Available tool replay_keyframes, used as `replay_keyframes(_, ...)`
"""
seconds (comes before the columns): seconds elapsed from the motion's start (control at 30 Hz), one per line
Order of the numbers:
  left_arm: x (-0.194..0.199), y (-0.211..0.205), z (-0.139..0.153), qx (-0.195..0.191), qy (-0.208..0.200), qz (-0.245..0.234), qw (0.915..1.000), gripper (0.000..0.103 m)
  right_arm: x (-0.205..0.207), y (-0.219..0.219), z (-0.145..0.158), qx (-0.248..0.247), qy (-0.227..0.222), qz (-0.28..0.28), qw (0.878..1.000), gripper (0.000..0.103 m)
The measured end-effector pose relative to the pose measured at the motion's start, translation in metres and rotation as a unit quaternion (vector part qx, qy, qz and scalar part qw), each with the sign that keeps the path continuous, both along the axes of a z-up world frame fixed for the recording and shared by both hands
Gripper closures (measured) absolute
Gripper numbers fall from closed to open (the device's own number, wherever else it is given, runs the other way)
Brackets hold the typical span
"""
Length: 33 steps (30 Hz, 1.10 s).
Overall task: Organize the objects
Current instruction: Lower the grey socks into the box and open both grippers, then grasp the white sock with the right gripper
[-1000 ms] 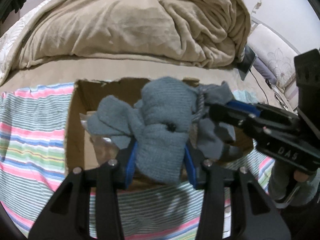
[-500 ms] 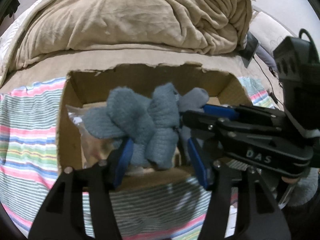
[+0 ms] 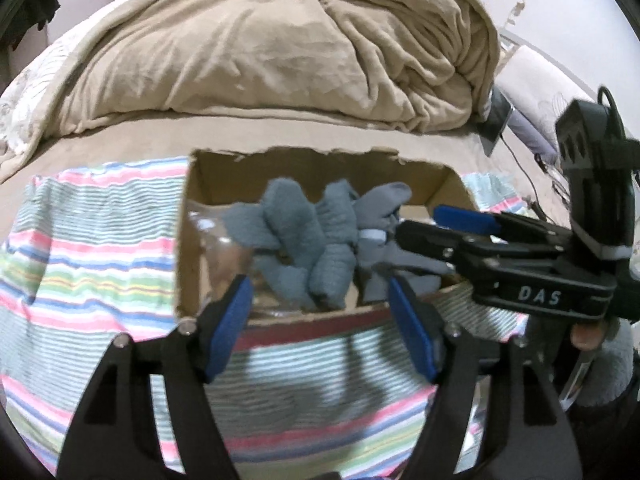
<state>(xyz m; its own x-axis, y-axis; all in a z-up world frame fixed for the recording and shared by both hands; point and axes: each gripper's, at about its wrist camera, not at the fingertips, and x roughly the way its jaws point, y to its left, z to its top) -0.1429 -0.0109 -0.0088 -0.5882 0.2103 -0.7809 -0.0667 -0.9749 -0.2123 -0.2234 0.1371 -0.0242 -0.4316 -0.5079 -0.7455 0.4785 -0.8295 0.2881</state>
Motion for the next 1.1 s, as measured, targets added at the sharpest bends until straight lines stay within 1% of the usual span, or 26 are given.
replay_keyframes(0.3, 0.039, -0.008, 0.013, 0.005, 0.012, 0.010, 0.9999, 0.031, 0.034, 0.017, 0.023, 0.005, 0.019, -0.013, 1.000, 0.034)
replay_keyframes(0.5, 0.063, -0.006, 0.019, 0.007, 0.018, 0.009, 0.9998, 0.031, 0.061, 0.028, 0.031, 0.009, 0.026, -0.018, 0.999, 0.034)
replay_keyframes(0.7, 0.084, -0.003, 0.018, 0.010, 0.019, 0.011, 0.9997, 0.031, 0.087, 0.034, 0.031, 0.013, 0.028, -0.020, 0.999, 0.034)
replay_keyframes(0.87, 0.099, -0.004, 0.012, 0.014, 0.017, 0.020, 0.9996, 0.031, 0.107, 0.037, 0.028, 0.017, 0.028, -0.020, 0.999, 0.034)
replay_keyframes(0.97, 0.110, -0.004, 0.008, 0.016, 0.023, 0.024, 0.9993, 0.031, 0.117, 0.039, 0.025, 0.019, 0.028, -0.020, 0.999, 0.034)
replay_keyframes(1.1, 0.119, 0.000, 0.001, 0.007, 0.024, 0.018, 0.9995, 0.031, 0.130, 0.043, 0.017, 0.024, 0.023, -0.020, 0.999, 0.034)
